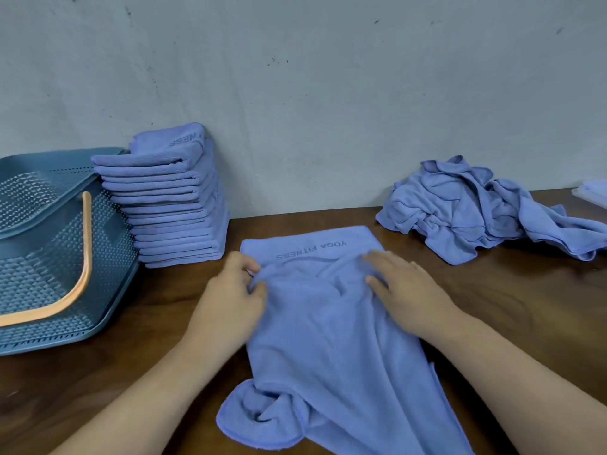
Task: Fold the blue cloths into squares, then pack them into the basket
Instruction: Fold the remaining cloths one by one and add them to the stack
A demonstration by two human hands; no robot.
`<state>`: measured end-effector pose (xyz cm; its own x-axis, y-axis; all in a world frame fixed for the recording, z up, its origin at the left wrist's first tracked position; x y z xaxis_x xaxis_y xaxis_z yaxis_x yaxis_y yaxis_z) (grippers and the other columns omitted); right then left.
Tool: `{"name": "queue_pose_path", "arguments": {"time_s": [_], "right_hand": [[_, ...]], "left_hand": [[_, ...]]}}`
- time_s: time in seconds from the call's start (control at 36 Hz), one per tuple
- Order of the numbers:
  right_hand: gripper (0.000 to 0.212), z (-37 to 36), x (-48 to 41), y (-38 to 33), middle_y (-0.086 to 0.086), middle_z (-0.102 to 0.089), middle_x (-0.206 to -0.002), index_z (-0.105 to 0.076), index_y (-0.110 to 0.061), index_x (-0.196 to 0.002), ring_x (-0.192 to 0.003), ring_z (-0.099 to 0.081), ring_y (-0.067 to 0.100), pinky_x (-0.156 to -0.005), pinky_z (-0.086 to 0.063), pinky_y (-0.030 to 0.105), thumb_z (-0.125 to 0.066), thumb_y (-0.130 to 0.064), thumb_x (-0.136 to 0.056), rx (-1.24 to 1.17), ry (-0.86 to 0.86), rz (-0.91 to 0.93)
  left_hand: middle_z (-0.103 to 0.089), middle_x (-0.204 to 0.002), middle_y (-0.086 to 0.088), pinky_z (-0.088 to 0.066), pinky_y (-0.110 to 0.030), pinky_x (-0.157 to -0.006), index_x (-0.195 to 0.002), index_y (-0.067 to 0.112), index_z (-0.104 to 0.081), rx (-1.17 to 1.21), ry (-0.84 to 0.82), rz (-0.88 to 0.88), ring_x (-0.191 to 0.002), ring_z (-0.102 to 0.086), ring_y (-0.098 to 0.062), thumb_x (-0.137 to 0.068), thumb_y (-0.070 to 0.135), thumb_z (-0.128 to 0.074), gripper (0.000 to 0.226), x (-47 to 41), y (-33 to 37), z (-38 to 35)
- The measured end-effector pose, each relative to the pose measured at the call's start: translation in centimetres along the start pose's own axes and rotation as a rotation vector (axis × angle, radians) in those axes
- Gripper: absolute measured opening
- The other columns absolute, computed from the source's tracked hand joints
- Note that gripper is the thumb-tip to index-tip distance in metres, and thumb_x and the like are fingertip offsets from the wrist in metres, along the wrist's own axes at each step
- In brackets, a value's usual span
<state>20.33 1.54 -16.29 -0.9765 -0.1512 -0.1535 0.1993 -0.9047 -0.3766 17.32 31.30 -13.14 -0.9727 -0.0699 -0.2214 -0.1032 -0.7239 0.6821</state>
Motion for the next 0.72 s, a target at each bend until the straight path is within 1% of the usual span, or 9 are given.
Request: {"name": "queue_pose_path", "arguments": {"time_s": [0.11, 0.17, 0.25, 0.31, 0.39, 0.53, 0.61, 0.67, 0.72], "right_hand": [[0.039, 3.7, 0.8, 0.1, -0.004, -0.049, -0.157, -0.061, -0.026, -0.143, -0.141, -0.048, 0.020, -0.112, -0.045, 0.043, -0.059, -0.035, -0.105, -0.061, 0.276, 0.033], [0.034, 3.6, 1.7, -1.1, -0.012, -0.055, -0.148, -0.064, -0.031, -0.137, -0.134, -0.053, 0.016, -0.107, -0.047, 0.045, -0.056, -0.039, -0.105, -0.089, 0.222, 0.077], [0.040, 0.9, 2.6, -2.3, -0.020, -0.046, -0.157, -0.056, -0.041, -0.146, -0.145, -0.041, 0.006, -0.117, -0.036, 0.033, -0.050, -0.045, -0.107, -0.045, -0.023, 0.112], [0.047, -0.4, 2.7, -2.3, -0.020, -0.029, -0.168, -0.043, -0.045, -0.155, -0.155, -0.025, 0.002, -0.123, -0.023, 0.031, -0.041, -0.052, -0.109, 0.056, -0.098, 0.136], [0.052, -0.9, 1.8, -1.3, -0.021, -0.012, -0.173, -0.028, -0.049, -0.161, -0.160, -0.007, 0.002, -0.129, -0.011, 0.040, -0.030, -0.057, -0.110, 0.086, -0.138, 0.070], [0.054, -1.2, 0.4, 0.6, -0.021, -0.008, -0.174, -0.022, -0.047, -0.163, -0.161, 0.000, 0.006, -0.130, -0.007, 0.052, -0.023, -0.056, -0.111, 0.101, -0.131, -0.049], [0.051, -1.2, -0.2, 1.0, -0.021, -0.016, -0.172, -0.031, -0.046, -0.161, -0.161, -0.007, 0.007, -0.129, -0.010, 0.052, -0.028, -0.056, -0.110, 0.073, -0.092, -0.046], [0.046, -0.5, -0.4, 1.2, -0.021, -0.032, -0.166, -0.045, -0.044, -0.153, -0.158, -0.021, 0.008, -0.128, -0.018, 0.051, -0.039, -0.053, -0.109, -0.012, -0.010, -0.034], [0.037, 0.8, 0.0, 1.0, -0.021, -0.051, -0.152, -0.060, -0.038, -0.142, -0.148, -0.039, 0.009, -0.123, -0.031, 0.042, -0.053, -0.044, -0.107, -0.157, 0.096, 0.034]], "left_hand": [[-0.068, -0.078, -0.009, -0.045, -0.037, -0.061, -0.115, 0.024, -0.050, 0.075, 0.022, 0.166, -0.071, -0.064, -0.018, -0.098, 0.021, -0.061, 0.021, -1.0, -2.9, 1.2], [-0.069, -0.081, -0.014, -0.047, -0.039, -0.065, -0.119, 0.025, -0.049, 0.111, 0.009, 0.209, -0.072, -0.065, -0.025, -0.097, 0.021, -0.062, 0.026, -1.1, -3.4, 1.1], [-0.066, -0.070, -0.008, -0.049, -0.041, -0.065, -0.115, 0.031, -0.053, 0.183, -0.032, 0.217, -0.066, -0.062, -0.024, -0.095, 0.021, -0.062, 0.024, -1.2, -3.6, 0.7], [-0.069, -0.074, -0.016, -0.048, -0.042, -0.063, -0.110, 0.036, -0.056, 0.260, -0.058, 0.208, -0.063, -0.060, -0.024, -0.095, 0.021, -0.061, 0.021, -1.2, -3.5, 0.4], [-0.068, -0.073, -0.017, -0.044, -0.038, -0.058, -0.103, 0.035, -0.059, 0.234, 0.008, 0.159, -0.058, -0.055, -0.020, -0.095, 0.017, -0.059, 0.020, -1.3, -3.3, 0.9], [-0.058, -0.058, 0.005, -0.046, -0.038, -0.060, -0.102, 0.033, -0.054, 0.054, 0.145, 0.155, -0.059, -0.057, -0.018, -0.093, 0.018, -0.059, 0.019, -1.5, -4.7, 2.2], [-0.064, -0.069, 0.011, -0.049, -0.037, -0.063, -0.114, 0.036, -0.047, -0.017, 0.132, 0.125, -0.071, -0.064, -0.014, -0.097, 0.034, -0.063, 0.023, -1.4, -4.4, 1.4], [-0.068, -0.082, 0.016, -0.052, -0.038, -0.066, -0.124, 0.037, -0.045, 0.051, 0.102, 0.072, -0.075, -0.066, -0.008, -0.098, 0.041, -0.066, 0.033, -1.2, -3.6, 0.9], [-0.070, -0.096, 0.015, -0.053, -0.034, -0.071, -0.132, 0.034, -0.046, 0.181, 0.078, 0.063, -0.083, -0.067, -0.005, -0.099, 0.037, -0.069, 0.040, -0.6, -3.4, 0.9]]}}
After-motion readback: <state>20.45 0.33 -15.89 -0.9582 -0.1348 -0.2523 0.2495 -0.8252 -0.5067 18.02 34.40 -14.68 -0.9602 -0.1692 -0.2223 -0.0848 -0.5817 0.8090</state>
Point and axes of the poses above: each hand's wrist, its own x-axis away from the middle knuckle, its own z-axis out of the back of the hand, y = z × x, the point moved 9 cm from there along -x, towards the middle knuckle
